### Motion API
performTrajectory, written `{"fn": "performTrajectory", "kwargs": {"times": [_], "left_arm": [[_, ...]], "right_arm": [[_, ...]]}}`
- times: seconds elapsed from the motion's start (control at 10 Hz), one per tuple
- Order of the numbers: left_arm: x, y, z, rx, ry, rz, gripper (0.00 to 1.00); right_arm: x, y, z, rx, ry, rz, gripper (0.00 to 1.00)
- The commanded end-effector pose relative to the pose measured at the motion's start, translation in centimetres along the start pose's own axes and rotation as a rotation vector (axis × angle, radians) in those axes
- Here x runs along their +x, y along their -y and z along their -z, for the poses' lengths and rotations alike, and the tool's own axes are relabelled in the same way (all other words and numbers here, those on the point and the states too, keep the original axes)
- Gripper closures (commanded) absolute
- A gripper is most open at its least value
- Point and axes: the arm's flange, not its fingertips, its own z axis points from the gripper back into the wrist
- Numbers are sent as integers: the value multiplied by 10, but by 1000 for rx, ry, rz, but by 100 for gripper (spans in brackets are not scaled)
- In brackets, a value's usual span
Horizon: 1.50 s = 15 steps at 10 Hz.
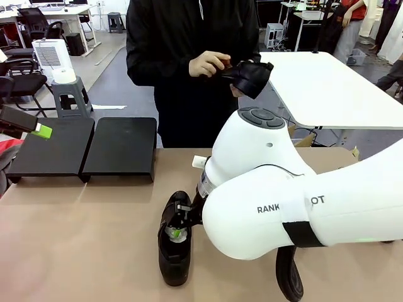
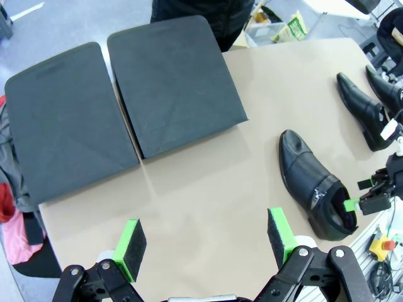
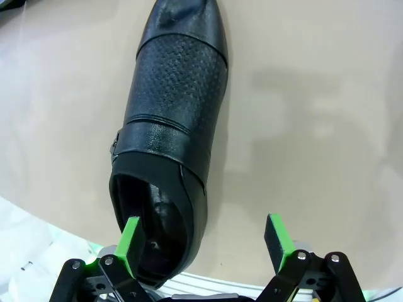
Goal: Organize the shoes by placing them on the stand.
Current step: Place the Shoe from the middle of the table onto the Shoes Stand.
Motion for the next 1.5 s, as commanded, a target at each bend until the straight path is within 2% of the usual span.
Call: {"fn": "performTrajectory", "kwargs": {"times": [0.0,0.4,0.5,0.6,0.7,0.9,1.0,1.1,1.2,1.3,1.4], "left_arm": [[0,-2,0,-15,5,5,0],[0,-2,0,-15,5,5,0],[0,0,0,0,0,0,0],[1,24,2,0,15,9,0],[0,54,8,-47,-12,-12,0],[-1,120,19,-132,-31,-159,0],[-6,137,26,-214,-63,-289,0],[7,95,16,-88,-36,-62,0],[7,95,16,-88,-36,-62,0],[7,95,16,-88,-36,-62,0],[5,123,21,-129,-57,-124,0]], "right_arm": [[4,-6,-2,12,14,10,0],[1,-1,0,3,0,0,0],[-5,25,-23,-33,90,-28,0],[-7,62,-54,-60,133,-25,0],[-9,82,-70,-87,180,-4,0],[-7,137,-105,-87,248,80,0],[1,163,-108,-106,261,180,0],[7,105,-96,-66,218,54,0],[7,105,-96,-66,218,54,0],[22,132,-121,-82,254,115,0],[25,143,-128,-131,300,111,0]]}}
